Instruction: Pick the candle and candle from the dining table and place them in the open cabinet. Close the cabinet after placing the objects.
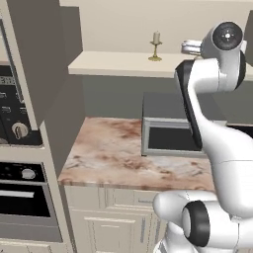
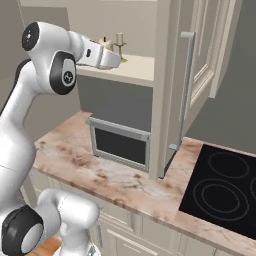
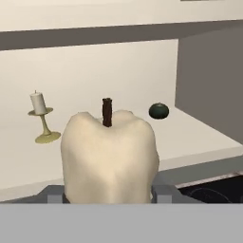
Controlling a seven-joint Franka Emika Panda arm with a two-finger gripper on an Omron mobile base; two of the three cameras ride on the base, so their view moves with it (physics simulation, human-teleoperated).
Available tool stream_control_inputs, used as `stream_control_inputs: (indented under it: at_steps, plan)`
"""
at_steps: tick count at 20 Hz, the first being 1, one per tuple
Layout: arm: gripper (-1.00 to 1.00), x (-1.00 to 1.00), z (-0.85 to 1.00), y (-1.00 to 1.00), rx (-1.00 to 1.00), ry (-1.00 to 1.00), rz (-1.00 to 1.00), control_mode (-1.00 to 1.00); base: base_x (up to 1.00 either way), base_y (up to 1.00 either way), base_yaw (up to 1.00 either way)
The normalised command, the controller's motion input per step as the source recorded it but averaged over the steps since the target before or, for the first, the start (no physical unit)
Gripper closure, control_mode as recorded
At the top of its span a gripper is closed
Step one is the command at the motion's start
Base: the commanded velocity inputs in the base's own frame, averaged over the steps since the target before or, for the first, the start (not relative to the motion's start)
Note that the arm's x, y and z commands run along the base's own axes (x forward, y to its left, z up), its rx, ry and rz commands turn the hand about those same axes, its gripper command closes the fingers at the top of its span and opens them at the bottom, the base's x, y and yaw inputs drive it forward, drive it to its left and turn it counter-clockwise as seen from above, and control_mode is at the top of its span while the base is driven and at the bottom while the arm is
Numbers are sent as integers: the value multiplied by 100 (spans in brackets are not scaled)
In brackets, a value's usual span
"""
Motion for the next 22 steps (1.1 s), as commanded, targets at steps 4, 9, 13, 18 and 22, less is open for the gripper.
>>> stream_control_inputs:
  at_steps: [4, 9, 13, 18, 22]
  plan:
    - [100, 0, -17, 0, -1, 0, 0, -100, 0, 0, 0]
    - [100, 13, -17, 0, 0, -2, 0, -100, 0, 0, 0]
    - [100, 29, -17, 0, 0, -6, 0, -100, 0, 0, 0]
    - [100, 50, -18, -1, 0, -5, 0, -100, 0, 0, 0]
    - [100, 86, 0, -19, 14, 2, -6, -100, 0, 0, 0]
